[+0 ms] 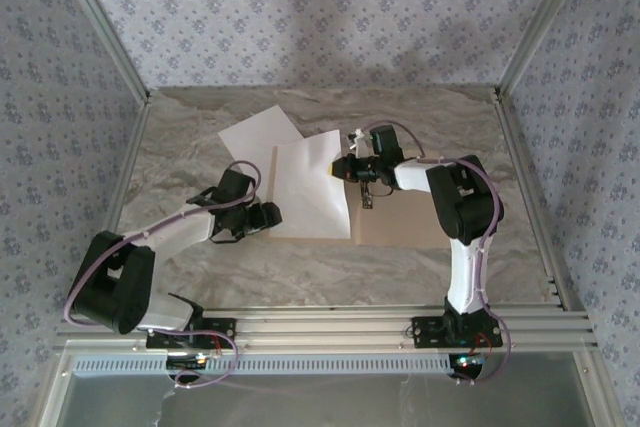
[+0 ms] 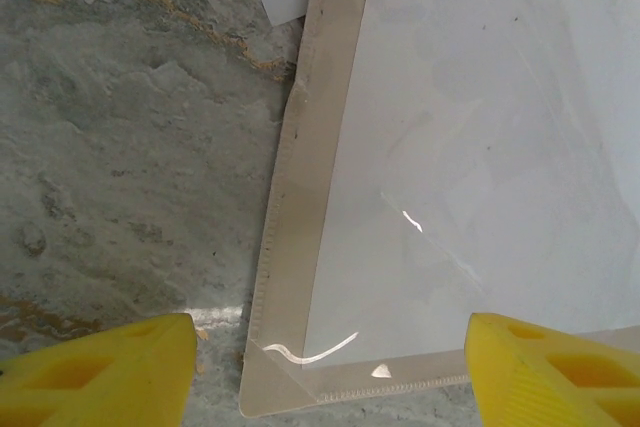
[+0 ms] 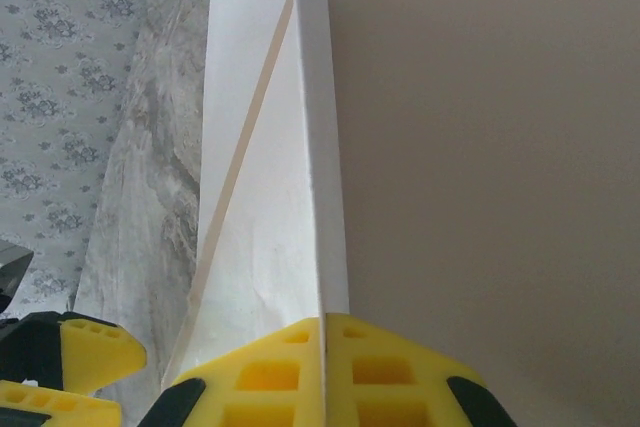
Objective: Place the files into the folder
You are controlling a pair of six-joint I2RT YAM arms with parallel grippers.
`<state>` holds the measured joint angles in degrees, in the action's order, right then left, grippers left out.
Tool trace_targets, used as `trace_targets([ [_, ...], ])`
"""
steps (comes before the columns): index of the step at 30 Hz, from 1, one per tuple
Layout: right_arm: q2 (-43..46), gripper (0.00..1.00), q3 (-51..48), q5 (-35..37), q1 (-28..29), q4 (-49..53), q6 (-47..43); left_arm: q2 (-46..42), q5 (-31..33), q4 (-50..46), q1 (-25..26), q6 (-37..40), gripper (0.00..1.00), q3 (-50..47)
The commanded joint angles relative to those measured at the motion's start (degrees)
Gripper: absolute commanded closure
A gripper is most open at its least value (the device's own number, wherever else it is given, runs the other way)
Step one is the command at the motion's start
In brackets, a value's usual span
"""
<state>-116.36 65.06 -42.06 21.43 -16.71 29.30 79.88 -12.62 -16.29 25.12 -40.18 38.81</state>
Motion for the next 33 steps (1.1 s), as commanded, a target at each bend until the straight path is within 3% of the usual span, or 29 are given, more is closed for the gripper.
trace_targets([
  [1, -0.9, 0.98, -1.2, -1.0, 0.4, -1.7, 1.2, 0.8, -0.5, 1.4, -0.3, -0.8, 0.28, -0.3],
  [33, -0.4, 0.98, -4.7, 1.6, 2.0, -5.4, 4.8, 2.7, -3.0, 6.1, -0.4, -2.7, 0.29, -1.6],
])
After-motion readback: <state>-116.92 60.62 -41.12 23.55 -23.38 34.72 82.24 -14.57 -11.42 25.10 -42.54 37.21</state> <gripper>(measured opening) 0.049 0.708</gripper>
